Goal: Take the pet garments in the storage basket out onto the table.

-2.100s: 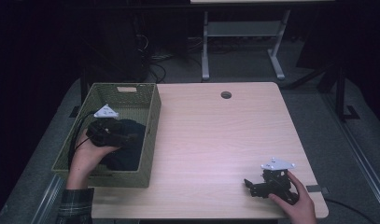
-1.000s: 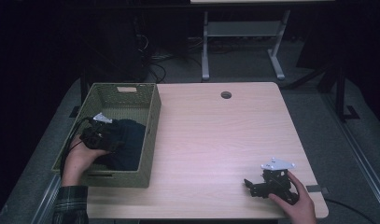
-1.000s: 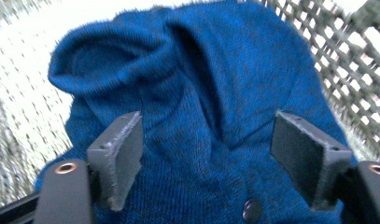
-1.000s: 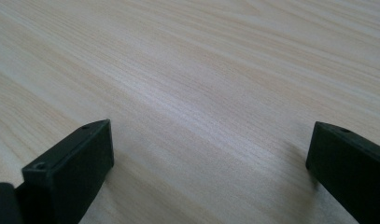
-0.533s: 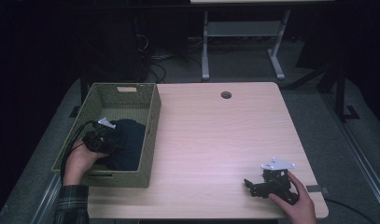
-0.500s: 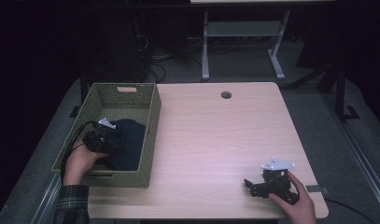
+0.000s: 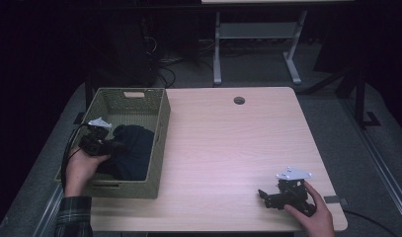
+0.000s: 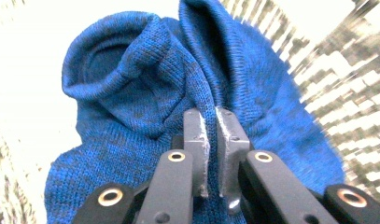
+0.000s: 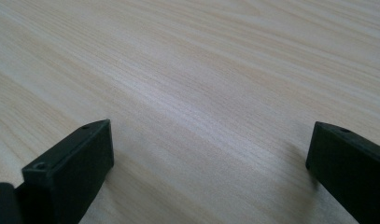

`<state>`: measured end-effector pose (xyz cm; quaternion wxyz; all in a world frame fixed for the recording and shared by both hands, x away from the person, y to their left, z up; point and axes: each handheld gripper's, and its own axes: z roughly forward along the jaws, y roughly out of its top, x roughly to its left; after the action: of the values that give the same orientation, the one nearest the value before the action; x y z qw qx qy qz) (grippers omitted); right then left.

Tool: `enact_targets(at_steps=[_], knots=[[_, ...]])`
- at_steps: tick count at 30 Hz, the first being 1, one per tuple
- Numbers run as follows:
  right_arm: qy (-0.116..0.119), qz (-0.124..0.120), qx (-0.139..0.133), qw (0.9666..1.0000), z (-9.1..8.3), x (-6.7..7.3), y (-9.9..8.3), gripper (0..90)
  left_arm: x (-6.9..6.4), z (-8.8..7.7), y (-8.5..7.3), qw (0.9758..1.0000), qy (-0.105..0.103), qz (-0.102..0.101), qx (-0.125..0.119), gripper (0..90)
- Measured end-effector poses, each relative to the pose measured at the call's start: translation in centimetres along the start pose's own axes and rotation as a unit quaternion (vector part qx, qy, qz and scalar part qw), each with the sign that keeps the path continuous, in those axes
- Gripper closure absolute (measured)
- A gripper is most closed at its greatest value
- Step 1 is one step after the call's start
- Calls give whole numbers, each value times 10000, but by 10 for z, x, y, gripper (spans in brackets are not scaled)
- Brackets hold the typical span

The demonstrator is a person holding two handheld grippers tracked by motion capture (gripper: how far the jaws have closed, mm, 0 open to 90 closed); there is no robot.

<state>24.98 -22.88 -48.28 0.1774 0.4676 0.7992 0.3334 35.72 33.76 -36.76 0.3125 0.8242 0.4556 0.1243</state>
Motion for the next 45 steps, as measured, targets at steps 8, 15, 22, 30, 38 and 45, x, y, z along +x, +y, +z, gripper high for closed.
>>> enact_targets(at_steps=[8, 15, 22, 30, 38, 45], knots=[[-1, 9, -2, 10000, 0, 0, 0, 4, 0, -20, 3, 9968, -301, -133, -724, 845], [1, 7, -3, 10000, 0, 0, 0, 4, -2, -38, 11, 9913, -455, -166, -1221, 845], [3, -12, -2, 10000, 0, 0, 0, 4, -5, -58, 27, 9846, -584, -99, -1644, 846], [3, -13, -5, 10000, 0, 0, 0, 4, -12, -78, 49, 9789, -661, 42, -1931, 846], [3, -9, -2, 10000, 0, 0, 0, 4, -22, -91, 68, 9687, -1067, 215, -2231, 846], [4, -11, -3, 10000, 0, 0, 0, 4, -36, -89, 81, 9624, -1321, 323, -2350, 845]])
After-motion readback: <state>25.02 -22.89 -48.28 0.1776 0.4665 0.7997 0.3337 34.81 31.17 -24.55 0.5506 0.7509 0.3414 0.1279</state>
